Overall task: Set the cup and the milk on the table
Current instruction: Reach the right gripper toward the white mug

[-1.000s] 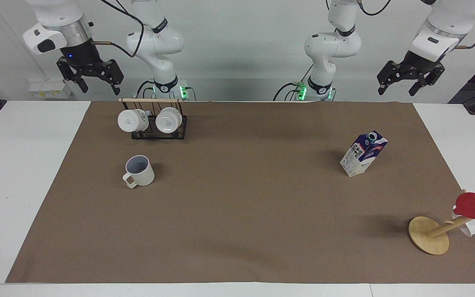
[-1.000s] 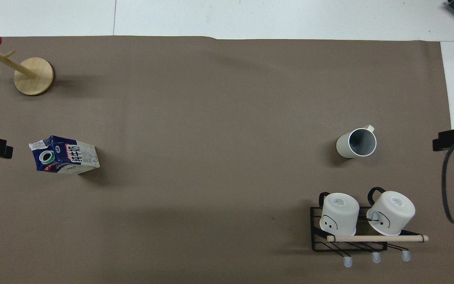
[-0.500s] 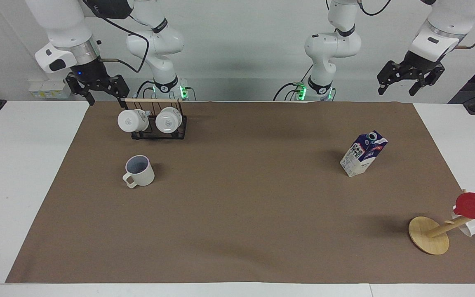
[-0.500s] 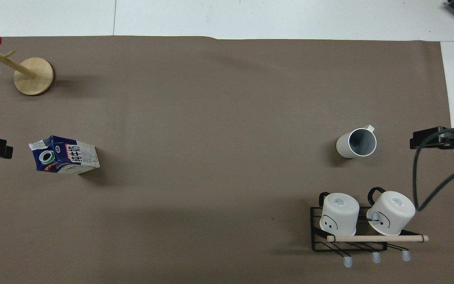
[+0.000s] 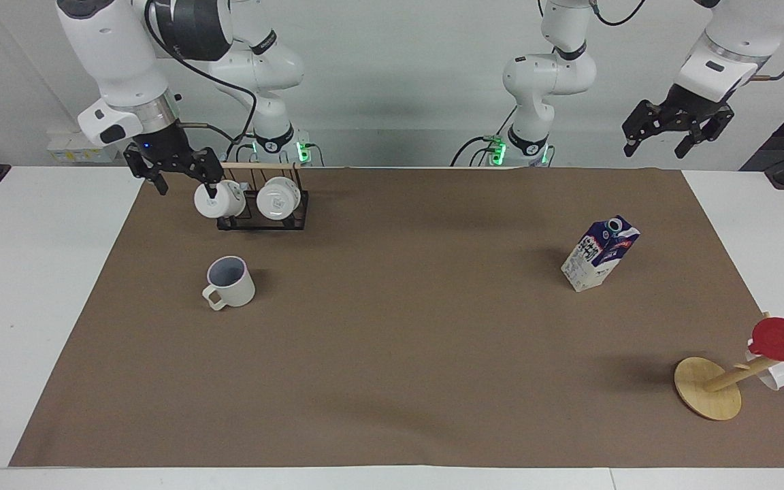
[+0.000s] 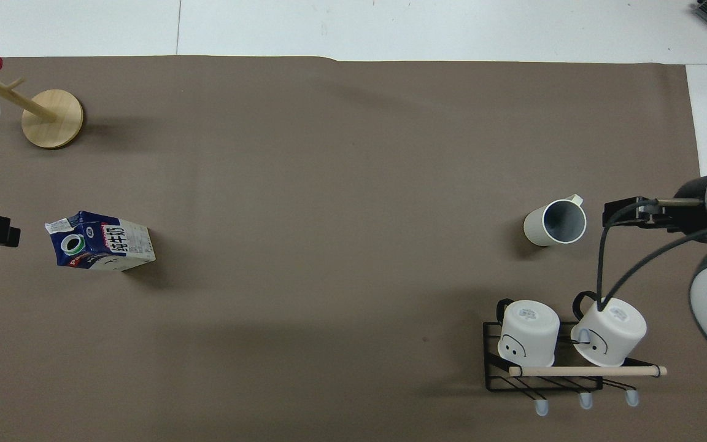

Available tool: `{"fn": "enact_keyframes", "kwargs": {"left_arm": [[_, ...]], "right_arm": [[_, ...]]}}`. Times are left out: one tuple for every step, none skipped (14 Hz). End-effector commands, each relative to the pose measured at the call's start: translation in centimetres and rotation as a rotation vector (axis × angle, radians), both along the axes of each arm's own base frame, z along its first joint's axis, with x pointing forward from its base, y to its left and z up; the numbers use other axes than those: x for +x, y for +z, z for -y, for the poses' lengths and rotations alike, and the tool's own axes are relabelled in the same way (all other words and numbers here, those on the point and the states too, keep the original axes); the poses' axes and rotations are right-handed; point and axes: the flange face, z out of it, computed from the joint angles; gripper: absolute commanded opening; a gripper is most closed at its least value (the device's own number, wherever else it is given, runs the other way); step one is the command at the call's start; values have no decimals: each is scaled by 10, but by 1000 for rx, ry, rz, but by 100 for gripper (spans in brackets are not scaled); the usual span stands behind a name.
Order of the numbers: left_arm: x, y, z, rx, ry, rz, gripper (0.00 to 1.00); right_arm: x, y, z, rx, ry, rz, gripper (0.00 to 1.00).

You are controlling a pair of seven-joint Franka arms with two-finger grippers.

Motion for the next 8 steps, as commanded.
{"fn": "enact_keyframes", "kwargs": {"left_arm": [[-3,1,-3,15,-2,7,100],[-3,1,-3,15,-2,7,100],[-3,1,-3,15,-2,7,100],[-3,1,-3,15,-2,7,100],[-3,1,-3,15,-2,7,100],[-3,1,-3,15,-3,6,100],[-3,1,-3,15,-3,6,100],[-3,1,-3,15,-3,7,100]], "right_arm": [[4,-42,-7,9,-23,4,100],[10,-56,-8,6,-23,12,100],[16,-70,-11,2,-18,16,100],[23,-79,-21,0,0,32,100],[27,-87,-25,-2,5,40,100],[30,-97,-28,-5,7,35,100],[34,-110,-30,-8,9,36,100],[37,-121,-31,-10,11,41,100]]}}
